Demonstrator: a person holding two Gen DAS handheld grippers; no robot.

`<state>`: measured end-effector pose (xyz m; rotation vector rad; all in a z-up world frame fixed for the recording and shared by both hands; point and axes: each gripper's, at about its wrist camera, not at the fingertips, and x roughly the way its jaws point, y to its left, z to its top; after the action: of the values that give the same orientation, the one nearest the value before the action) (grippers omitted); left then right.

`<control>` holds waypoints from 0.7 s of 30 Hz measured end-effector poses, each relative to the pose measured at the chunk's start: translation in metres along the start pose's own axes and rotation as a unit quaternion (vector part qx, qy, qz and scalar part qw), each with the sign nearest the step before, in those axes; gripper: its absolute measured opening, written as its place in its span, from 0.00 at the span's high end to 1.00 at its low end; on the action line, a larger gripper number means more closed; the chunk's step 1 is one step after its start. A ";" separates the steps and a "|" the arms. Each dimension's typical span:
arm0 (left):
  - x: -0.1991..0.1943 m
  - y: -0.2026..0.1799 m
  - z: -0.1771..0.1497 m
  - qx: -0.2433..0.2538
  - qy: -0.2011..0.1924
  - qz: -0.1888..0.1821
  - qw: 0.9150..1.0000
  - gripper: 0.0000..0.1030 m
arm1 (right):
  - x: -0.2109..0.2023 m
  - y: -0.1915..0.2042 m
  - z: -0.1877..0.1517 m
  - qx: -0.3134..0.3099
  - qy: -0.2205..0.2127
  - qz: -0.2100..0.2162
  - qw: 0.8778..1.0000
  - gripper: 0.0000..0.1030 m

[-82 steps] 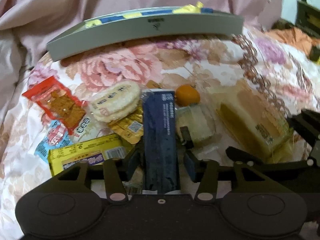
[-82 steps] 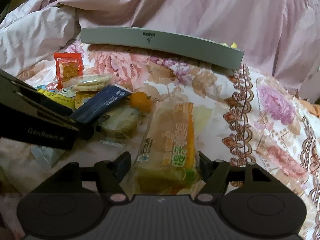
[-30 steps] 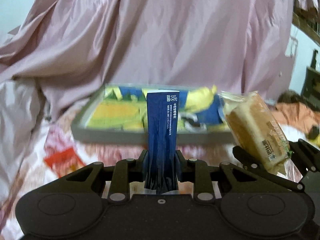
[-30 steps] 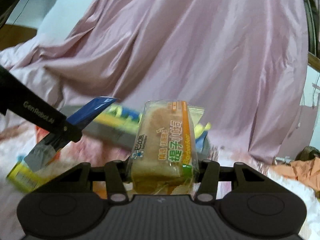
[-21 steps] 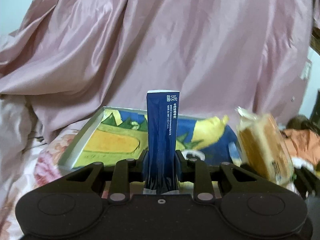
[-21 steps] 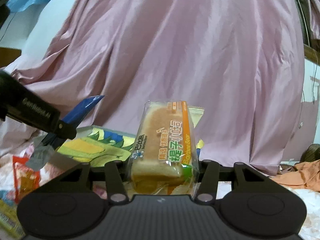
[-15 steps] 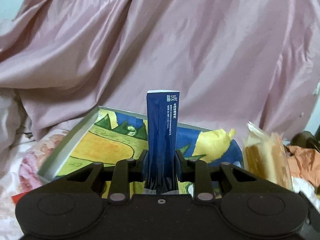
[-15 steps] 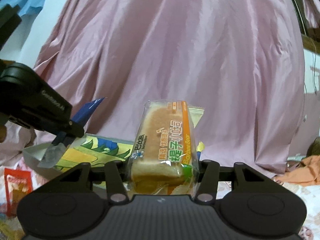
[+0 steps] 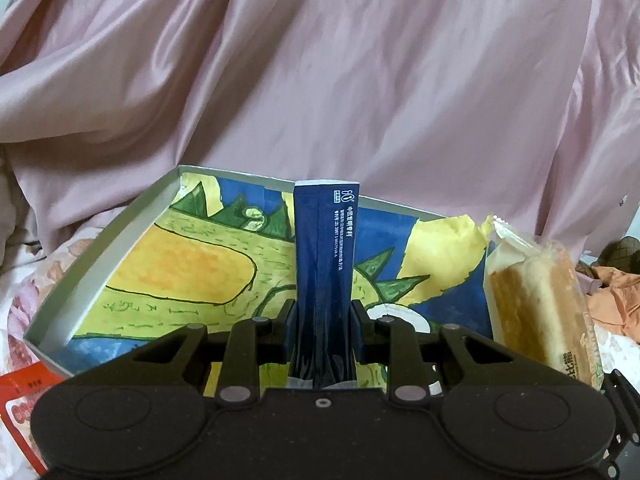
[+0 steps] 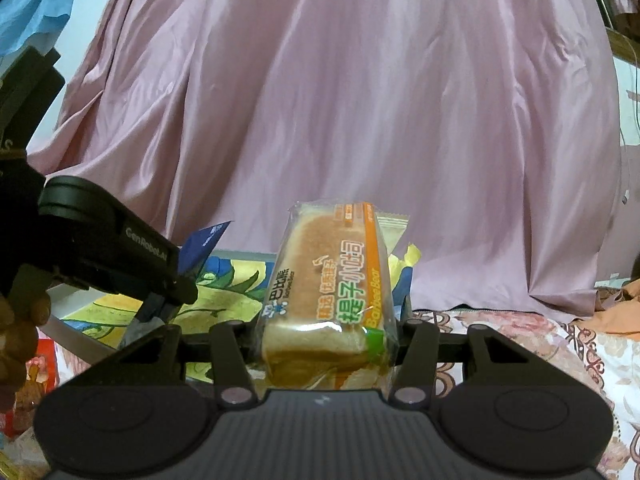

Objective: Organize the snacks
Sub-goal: 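Carry the blue pack and bread loaf into the grey tray and release both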

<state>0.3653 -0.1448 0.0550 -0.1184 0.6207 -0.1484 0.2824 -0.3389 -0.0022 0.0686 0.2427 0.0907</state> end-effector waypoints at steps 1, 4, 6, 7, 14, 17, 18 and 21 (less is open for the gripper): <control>0.000 0.000 -0.001 0.001 0.000 0.000 1.000 0.72 | 0.001 0.001 0.000 -0.001 0.000 -0.001 1.000 0.47; 0.003 -0.001 0.000 0.003 0.002 0.000 1.000 0.72 | 0.002 0.002 0.001 -0.002 0.000 -0.002 1.000 0.47; 0.003 -0.001 0.000 0.005 0.004 0.000 1.000 0.71 | 0.003 0.002 0.002 -0.003 0.001 -0.003 1.000 0.47; 0.004 -0.001 0.000 0.006 0.004 -0.001 1.000 0.69 | 0.003 0.002 0.002 -0.003 0.001 -0.003 1.000 0.47; -0.003 0.003 -0.003 0.001 -0.002 0.012 1.000 0.38 | 0.005 0.003 0.001 -0.004 0.006 -0.007 1.000 0.40; -0.011 0.007 -0.003 -0.004 -0.006 0.010 1.000 0.30 | 0.002 0.004 0.002 -0.001 0.003 -0.007 1.000 0.35; -0.015 0.008 -0.002 -0.005 -0.009 0.011 1.000 0.28 | 0.000 0.005 0.003 -0.003 0.001 -0.008 1.000 0.31; -0.031 0.011 -0.001 -0.005 -0.023 0.010 1.000 0.17 | -0.008 0.011 0.006 -0.010 -0.010 -0.010 1.000 0.23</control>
<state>0.3409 -0.1287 0.0700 -0.1247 0.5760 -0.1237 0.2755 -0.3295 0.0067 0.0477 0.2231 0.0717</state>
